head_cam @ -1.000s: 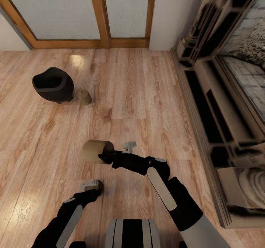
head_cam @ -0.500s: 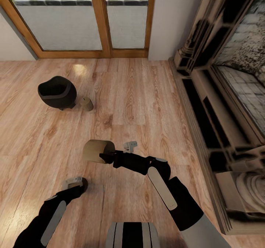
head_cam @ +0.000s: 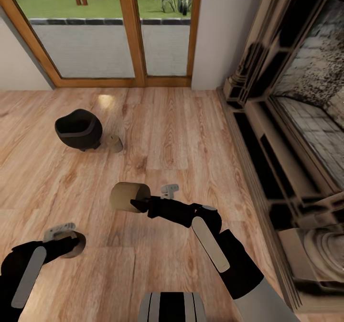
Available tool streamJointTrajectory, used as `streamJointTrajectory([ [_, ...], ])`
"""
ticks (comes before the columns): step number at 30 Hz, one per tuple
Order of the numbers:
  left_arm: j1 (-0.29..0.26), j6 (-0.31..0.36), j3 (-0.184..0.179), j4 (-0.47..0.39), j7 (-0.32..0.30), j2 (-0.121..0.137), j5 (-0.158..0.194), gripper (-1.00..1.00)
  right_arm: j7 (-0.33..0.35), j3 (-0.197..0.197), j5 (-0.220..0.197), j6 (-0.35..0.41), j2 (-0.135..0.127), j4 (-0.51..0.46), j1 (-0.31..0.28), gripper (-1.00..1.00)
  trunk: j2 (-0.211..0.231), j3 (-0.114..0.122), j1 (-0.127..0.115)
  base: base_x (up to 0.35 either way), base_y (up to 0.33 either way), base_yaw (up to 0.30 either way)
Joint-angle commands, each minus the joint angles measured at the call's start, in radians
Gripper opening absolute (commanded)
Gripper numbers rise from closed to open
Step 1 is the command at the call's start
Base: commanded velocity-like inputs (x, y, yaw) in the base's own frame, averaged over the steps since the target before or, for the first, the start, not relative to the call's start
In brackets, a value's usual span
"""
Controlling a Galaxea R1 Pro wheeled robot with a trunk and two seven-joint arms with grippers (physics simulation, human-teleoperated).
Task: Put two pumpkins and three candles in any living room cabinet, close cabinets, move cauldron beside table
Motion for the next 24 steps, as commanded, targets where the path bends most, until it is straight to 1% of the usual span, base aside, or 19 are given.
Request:
streamJointTrajectory([
  [1, 0.0, 0.016, 0.009, -0.01, 0.009, 0.003, 0.013, -1.0, 0.0, -0.001, 0.0, 0.005, 0.0, 0.003, 0.0, -1.0, 0.0, 0.003, -0.001, 0.0, 0.0, 0.0],
  [3, 0.0, 0.03, 0.019, -0.019, 0.009, 0.016, 0.014, -1.0, -0.006, -0.002, 0.0, 0.005, 0.0, 0.01, 0.0, -1.0, 0.0, 0.011, -0.001, 0.0, 0.0, 0.0],
  [4, 0.0, 0.036, 0.024, -0.022, 0.009, 0.029, 0.015, -1.0, -0.011, -0.002, 0.0, 0.005, 0.0, 0.014, 0.0, -1.0, 0.001, 0.015, -0.002, 0.0, 0.0, 0.0],
  [6, 0.0, 0.04, 0.036, -0.024, 0.009, 0.046, 0.016, -1.0, -0.016, -0.002, 0.0, 0.006, 0.0, 0.024, 0.0, -1.0, 0.001, 0.023, -0.003, 0.0, 0.0, 0.0],
  [8, 0.0, 0.042, 0.063, -0.025, 0.009, 0.057, 0.016, -1.0, -0.026, -0.002, 0.0, 0.011, 0.001, 0.037, 0.0, -1.0, 0.002, 0.03, -0.004, 0.0, 0.0, 0.0],
  [9, 0.0, 0.043, 0.085, -0.025, 0.009, 0.062, 0.016, -1.0, -0.036, -0.002, 0.0, 0.016, 0.001, 0.043, 0.0, -1.0, 0.002, 0.034, -0.004, 0.0, 0.0, 0.0],
  [12, 0.001, 0.045, 0.119, -0.026, 0.009, 0.067, 0.016, -1.0, -0.064, -0.002, 0.0, 0.02, 0.002, 0.053, 0.0, -1.0, 0.003, 0.046, -0.005, 0.0, 0.0, 0.0],
  [15, 0.001, 0.045, 0.127, -0.026, 0.009, 0.07, 0.016, -1.0, -0.096, -0.002, 0.0, 0.021, 0.003, 0.055, 0.0, -1.0, 0.003, 0.057, -0.007, -0.012, 0.0, 0.0],
  [18, 0.001, 0.045, 0.129, -0.026, 0.009, 0.071, 0.016, -1.0, -0.107, -0.001, 0.0, 0.021, 0.004, 0.055, 0.0, -1.0, 0.004, 0.069, -0.008, -0.184, 0.0, 0.0],
  [19, 0.001, 0.045, 0.129, -0.027, 0.009, 0.073, 0.033, -1.0, -0.113, -0.001, 0.0, 0.023, 0.004, 0.057, 0.0, -1.0, 0.004, 0.073, -0.009, -0.078, 0.0, 0.0],
  [21, 0.002, 0.045, 0.129, -0.027, 0.009, 0.08, 0.077, -1.0, -0.113, -0.002, 0.0, 0.023, 0.003, 0.057, 0.0, -1.0, 0.005, 0.081, -0.01, -0.041, 0.0, 0.0],
  [22, 0.003, 0.045, 0.128, -0.027, 0.009, 0.092, 0.1, -1.0, -0.113, -0.001, 0.0, 0.023, 0.003, 0.056, 0.0, -1.0, 0.005, 0.085, -0.01, -0.021, 0.0, 0.0],
  [24, 0.005, 0.045, 0.123, -0.027, 0.009, 0.127, 0.148, -1.0, -0.115, -0.001, 0.0, 0.023, 0.005, 0.057, 0.0, -1.0, 0.005, 0.092, -0.011, -0.011, 0.0, 0.0],
])
